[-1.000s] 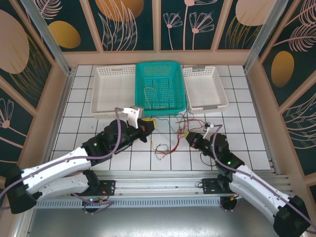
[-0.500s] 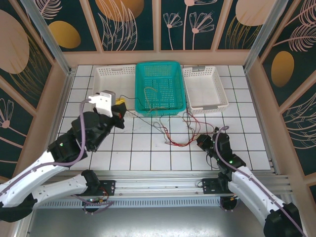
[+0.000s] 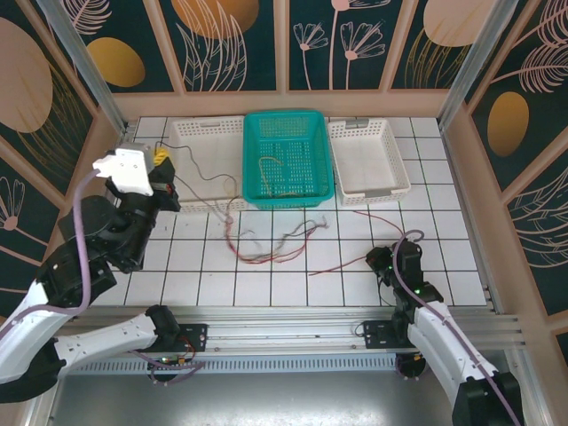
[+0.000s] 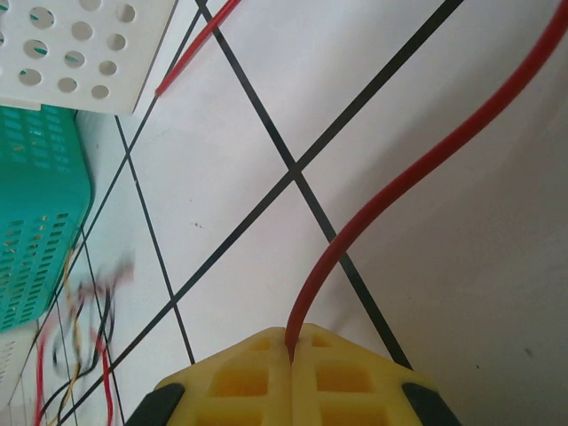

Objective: Untangle the cables

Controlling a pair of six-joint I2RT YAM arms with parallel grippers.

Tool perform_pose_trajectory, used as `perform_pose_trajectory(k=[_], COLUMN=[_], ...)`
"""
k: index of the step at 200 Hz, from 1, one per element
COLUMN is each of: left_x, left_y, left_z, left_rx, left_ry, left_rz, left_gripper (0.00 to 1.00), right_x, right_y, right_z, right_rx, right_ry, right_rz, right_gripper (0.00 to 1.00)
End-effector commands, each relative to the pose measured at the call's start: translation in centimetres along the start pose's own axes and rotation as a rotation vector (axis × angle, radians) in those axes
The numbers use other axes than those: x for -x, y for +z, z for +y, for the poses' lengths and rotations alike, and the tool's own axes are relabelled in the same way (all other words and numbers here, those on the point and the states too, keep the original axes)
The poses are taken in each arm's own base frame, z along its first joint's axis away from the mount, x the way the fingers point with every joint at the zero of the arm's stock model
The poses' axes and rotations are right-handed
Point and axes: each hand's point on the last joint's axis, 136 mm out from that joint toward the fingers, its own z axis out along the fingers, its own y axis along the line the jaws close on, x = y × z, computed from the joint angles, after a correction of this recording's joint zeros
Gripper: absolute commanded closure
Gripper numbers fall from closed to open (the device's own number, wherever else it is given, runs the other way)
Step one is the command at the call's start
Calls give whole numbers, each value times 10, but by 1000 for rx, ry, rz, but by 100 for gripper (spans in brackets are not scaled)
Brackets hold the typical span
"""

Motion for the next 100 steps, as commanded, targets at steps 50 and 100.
perform_pose_trajectory(k=[50,100], left_x=[-13,-42], left_y=[9,19], left_z=[-8,-29], left_rx=[5,-60], left_ry=[55,58], left_rz=[29,61], left_gripper=[100,100], right_x=[17,43], right_y=[-19,-73], right_z=[48,143], right_rx=[133,324], right_ry=[-85,-273], right_rz=[-27,-75], right_gripper=[100,100])
